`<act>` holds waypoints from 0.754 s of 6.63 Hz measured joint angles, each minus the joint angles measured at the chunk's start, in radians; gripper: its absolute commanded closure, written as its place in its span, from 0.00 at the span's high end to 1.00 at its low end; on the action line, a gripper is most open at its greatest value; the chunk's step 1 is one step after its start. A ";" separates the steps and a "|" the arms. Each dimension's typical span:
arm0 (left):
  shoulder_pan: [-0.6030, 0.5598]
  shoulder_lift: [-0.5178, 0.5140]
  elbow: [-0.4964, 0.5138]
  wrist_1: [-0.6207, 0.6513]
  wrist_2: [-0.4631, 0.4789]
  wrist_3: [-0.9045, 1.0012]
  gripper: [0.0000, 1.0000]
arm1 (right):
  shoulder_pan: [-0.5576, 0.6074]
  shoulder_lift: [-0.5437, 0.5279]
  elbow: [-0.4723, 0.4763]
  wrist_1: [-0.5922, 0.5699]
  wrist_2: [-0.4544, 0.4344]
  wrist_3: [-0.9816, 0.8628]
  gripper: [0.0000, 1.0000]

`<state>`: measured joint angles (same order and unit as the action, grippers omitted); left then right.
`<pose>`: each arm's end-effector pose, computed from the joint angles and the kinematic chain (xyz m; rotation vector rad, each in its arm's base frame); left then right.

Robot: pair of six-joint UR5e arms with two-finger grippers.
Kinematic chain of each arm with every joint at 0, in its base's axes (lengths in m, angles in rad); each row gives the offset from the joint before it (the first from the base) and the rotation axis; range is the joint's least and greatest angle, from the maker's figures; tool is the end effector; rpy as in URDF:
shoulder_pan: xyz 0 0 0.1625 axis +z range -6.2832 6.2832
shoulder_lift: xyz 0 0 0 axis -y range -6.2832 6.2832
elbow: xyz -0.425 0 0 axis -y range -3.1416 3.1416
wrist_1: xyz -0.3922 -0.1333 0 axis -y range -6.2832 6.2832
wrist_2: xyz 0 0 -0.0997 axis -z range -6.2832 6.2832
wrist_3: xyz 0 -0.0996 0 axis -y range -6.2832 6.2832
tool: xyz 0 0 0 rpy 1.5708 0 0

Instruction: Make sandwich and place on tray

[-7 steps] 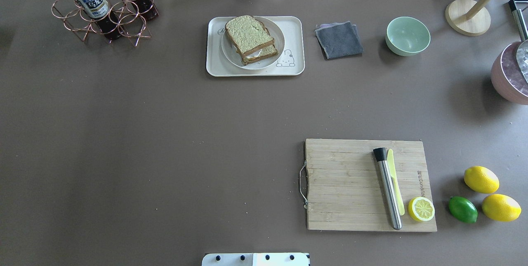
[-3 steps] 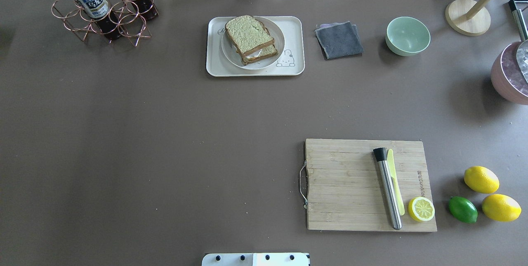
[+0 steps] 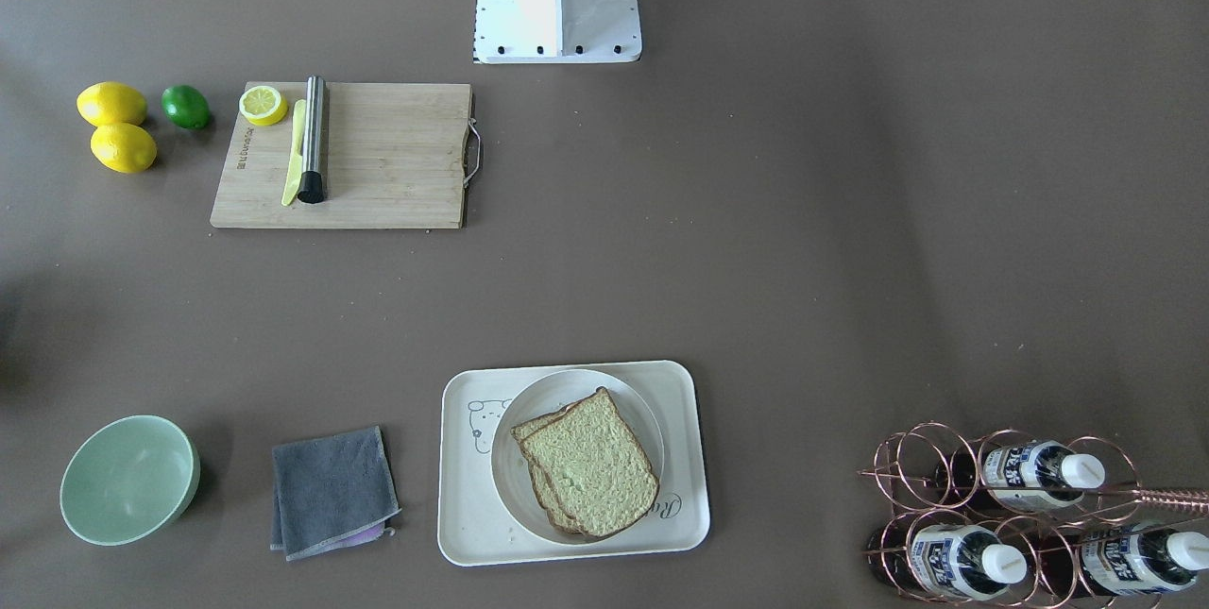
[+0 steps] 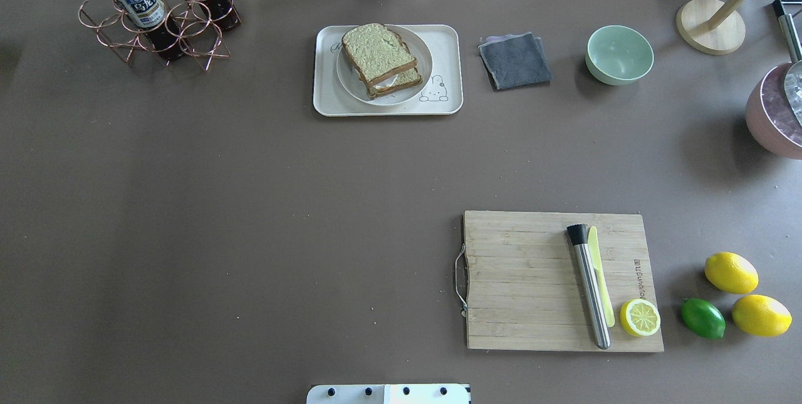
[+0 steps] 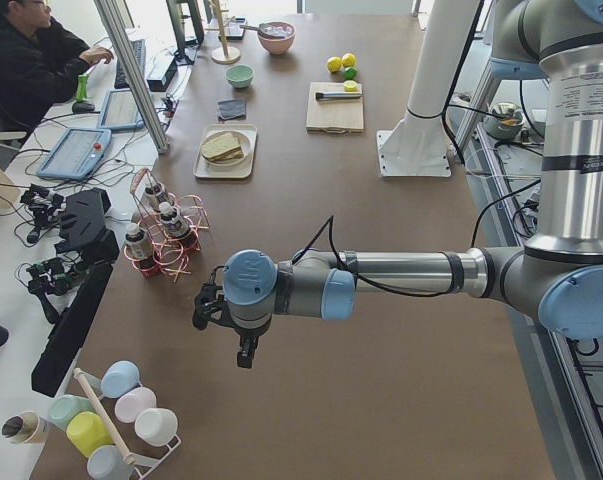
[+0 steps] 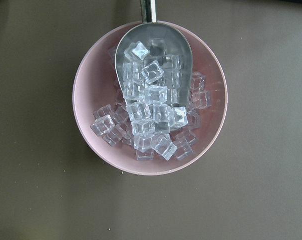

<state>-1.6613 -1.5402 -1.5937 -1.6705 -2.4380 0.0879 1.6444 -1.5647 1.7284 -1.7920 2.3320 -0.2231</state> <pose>-0.1009 -0.4772 0.6453 0.1630 0.8554 0.0375 0.1001 -0.4789 0.6013 0.0584 -0.7612 -0.1203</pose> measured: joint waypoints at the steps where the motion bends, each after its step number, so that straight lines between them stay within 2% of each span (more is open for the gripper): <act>1: 0.000 0.001 0.001 -0.006 0.000 -0.001 0.98 | 0.000 -0.002 0.000 0.000 -0.001 0.004 1.00; 5: 0.000 -0.001 -0.016 -0.007 0.000 -0.006 0.98 | 0.000 -0.011 0.001 0.000 0.000 0.008 1.00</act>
<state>-1.6613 -1.5410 -1.6096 -1.6773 -2.4375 0.0815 1.6444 -1.5760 1.7293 -1.7917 2.3316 -0.2149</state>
